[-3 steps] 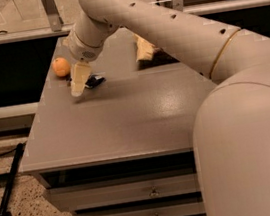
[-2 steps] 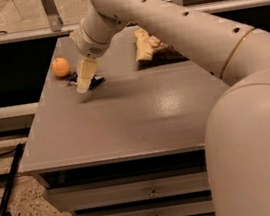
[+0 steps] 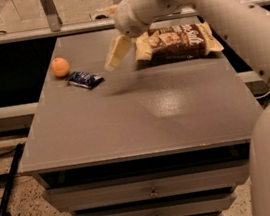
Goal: Move rxbar blueberry near orange
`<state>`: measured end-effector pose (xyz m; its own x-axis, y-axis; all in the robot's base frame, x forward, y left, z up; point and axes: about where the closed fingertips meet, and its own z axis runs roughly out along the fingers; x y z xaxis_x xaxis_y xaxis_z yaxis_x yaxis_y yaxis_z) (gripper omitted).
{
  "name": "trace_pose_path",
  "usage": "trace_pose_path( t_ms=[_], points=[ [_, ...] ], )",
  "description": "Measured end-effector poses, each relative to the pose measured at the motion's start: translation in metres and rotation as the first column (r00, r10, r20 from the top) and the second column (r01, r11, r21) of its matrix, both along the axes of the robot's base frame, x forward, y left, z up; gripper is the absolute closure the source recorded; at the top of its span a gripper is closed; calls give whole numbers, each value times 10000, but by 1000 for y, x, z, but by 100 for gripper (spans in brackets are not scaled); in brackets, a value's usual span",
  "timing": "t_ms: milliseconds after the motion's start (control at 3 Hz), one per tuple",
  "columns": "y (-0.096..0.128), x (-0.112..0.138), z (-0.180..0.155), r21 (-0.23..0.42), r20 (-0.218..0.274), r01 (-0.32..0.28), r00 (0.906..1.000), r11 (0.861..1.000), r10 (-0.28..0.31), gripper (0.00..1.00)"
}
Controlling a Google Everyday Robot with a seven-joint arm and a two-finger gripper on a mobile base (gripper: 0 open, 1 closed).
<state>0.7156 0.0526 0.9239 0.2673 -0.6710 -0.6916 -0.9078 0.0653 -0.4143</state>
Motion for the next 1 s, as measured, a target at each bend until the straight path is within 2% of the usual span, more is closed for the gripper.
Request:
trace_pose_path(
  t_ms=[333, 667, 1000],
  points=[
    [-60, -5, 29, 625, 325, 651, 9972, 9959, -673, 0],
    [-110, -22, 48, 709, 814, 1467, 9850, 9866, -1523, 0],
    [-120, -25, 44, 659, 747, 1627, 9830, 9845, -1675, 0]
  ],
)
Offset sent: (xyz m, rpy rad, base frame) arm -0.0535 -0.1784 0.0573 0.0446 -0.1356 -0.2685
